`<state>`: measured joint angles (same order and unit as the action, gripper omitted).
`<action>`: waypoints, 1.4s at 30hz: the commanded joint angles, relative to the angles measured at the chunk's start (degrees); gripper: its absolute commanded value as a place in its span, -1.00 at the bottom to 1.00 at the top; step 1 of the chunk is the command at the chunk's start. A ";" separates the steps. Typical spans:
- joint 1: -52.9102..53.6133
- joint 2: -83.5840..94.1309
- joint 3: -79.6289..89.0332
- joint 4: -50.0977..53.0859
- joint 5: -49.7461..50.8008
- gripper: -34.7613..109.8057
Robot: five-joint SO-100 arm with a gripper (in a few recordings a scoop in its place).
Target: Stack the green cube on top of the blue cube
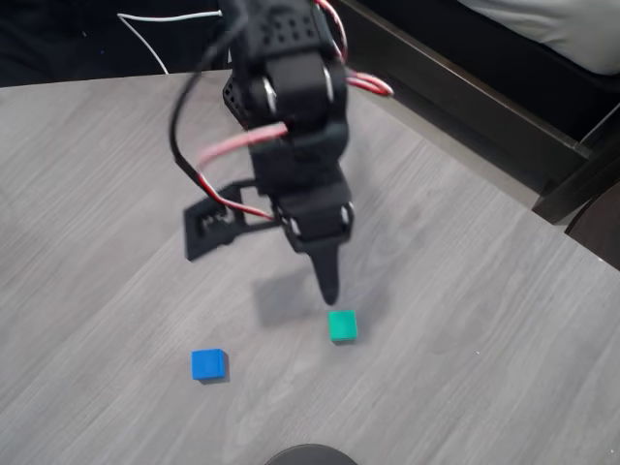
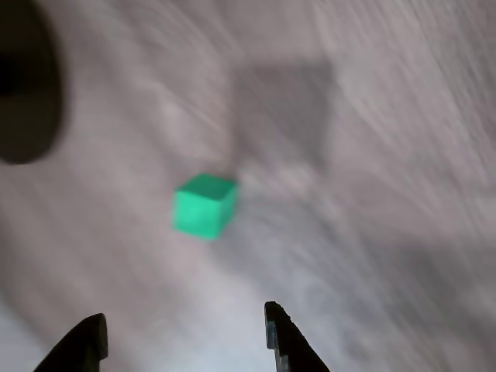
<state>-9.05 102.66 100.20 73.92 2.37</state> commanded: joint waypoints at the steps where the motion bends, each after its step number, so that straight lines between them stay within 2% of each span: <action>1: -0.53 -3.87 -2.37 -1.32 1.05 -0.08; 16: -0.88 -14.85 -2.99 -11.60 1.23 -0.08; 31: -1.76 -28.21 -13.54 -12.83 1.32 -0.08; 32: -2.02 -28.56 -13.54 -13.45 1.32 -0.10; 37: -2.90 -30.41 -13.89 -14.85 1.76 -0.52; 42: -2.11 -31.29 -14.59 -14.33 1.76 -0.52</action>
<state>-11.60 71.19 87.63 59.77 3.78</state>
